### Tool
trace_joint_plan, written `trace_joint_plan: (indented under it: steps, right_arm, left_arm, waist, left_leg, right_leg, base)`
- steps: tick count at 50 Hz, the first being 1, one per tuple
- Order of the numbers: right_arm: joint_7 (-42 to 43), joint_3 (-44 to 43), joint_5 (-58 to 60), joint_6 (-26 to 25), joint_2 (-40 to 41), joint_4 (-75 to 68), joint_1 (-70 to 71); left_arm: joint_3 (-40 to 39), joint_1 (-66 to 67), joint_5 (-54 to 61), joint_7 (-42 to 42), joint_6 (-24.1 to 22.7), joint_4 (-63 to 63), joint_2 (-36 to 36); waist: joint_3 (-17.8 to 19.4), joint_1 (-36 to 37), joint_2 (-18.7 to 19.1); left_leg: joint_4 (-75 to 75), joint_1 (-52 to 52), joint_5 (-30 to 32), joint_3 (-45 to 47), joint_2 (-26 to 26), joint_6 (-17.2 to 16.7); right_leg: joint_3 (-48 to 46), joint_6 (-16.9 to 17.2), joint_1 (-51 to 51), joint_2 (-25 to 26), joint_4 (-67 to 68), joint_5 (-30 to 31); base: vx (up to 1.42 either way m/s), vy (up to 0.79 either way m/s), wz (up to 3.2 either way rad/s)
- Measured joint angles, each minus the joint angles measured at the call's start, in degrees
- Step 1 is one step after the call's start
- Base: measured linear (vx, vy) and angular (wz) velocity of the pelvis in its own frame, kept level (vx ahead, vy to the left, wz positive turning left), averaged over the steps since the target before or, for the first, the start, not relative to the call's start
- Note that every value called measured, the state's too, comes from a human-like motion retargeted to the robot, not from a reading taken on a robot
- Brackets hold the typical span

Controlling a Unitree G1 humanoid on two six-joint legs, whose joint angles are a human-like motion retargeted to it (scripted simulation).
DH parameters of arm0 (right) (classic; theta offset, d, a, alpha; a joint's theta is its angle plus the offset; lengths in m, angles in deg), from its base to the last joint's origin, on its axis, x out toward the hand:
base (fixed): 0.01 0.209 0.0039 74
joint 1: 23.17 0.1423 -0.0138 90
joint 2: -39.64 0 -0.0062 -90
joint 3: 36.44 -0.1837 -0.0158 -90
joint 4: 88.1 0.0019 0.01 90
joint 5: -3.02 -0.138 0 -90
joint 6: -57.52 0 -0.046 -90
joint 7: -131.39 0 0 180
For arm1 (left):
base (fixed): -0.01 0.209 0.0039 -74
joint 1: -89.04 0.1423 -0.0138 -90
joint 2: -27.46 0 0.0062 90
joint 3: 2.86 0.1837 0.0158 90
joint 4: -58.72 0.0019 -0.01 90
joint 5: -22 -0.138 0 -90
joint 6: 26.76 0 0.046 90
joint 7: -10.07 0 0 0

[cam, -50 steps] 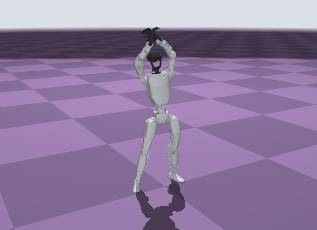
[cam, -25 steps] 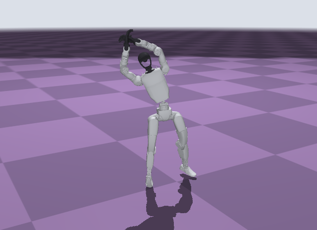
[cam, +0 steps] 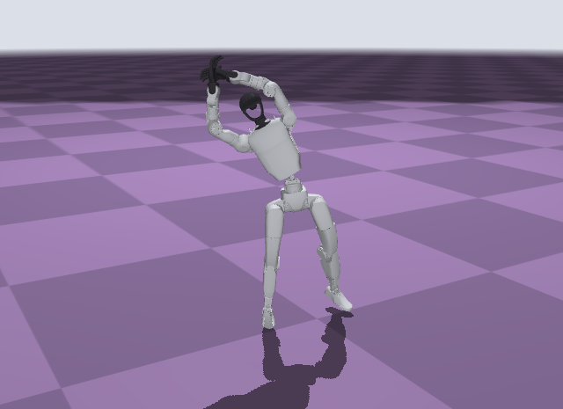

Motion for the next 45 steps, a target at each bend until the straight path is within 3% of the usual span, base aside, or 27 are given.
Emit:
trace_joint_plan:
  steps: [21, 28, 45]
  right_arm:
    - [-2.18, 1.63, -2.15, -0.13, 1.34, -1.63, 3.83]
    - [-2.51, 2.97, -2.06, -0.57, 2.03, -2.23, 6.17]
    - [-4.57, 7.78, -1.3, -2.8, 6.35, -4.63, 11.75]
  left_arm:
    - [0.0, -0.63, 3.14, -1.39, -0.66, -0.54, 2.24]
    - [0.0, -1.04, 4.71, -1.59, -1.14, -1.1, 3.54]
    - [0.0, -0.42, 7.28, -1.48, -2.52, -1.68, 8.38]
  waist:
    - [-0.82, 3.35, -8.94]
    - [0.07, 6.39, -15.01]
    - [3.17, 16.42, -31.49]
  left_leg:
    - [-1.05, -1.37, -10.1, 3.2, 5.3, -0.31]
    - [-3.58, -1.15, -12.82, 3.36, 4.99, -0.71]
    - [-5.16, -3.22, -14.62, 0.94, -0.93, -2.23]
  right_leg:
    - [-8.08, 0.0, 0.54, 4.44, 0.4, 0.17]
    - [-10.9, 0.0, 0.57, 4.36, 0.59, 0.89]
    - [-13.1, 0.0, -0.94, -1.53, 0.19, 6.61]
  base:
    - [-0.06, 0.06, 0.31]
    - [-0.08, 0.18, 0.32]
    - [-0.06, 0.23, 0.11]
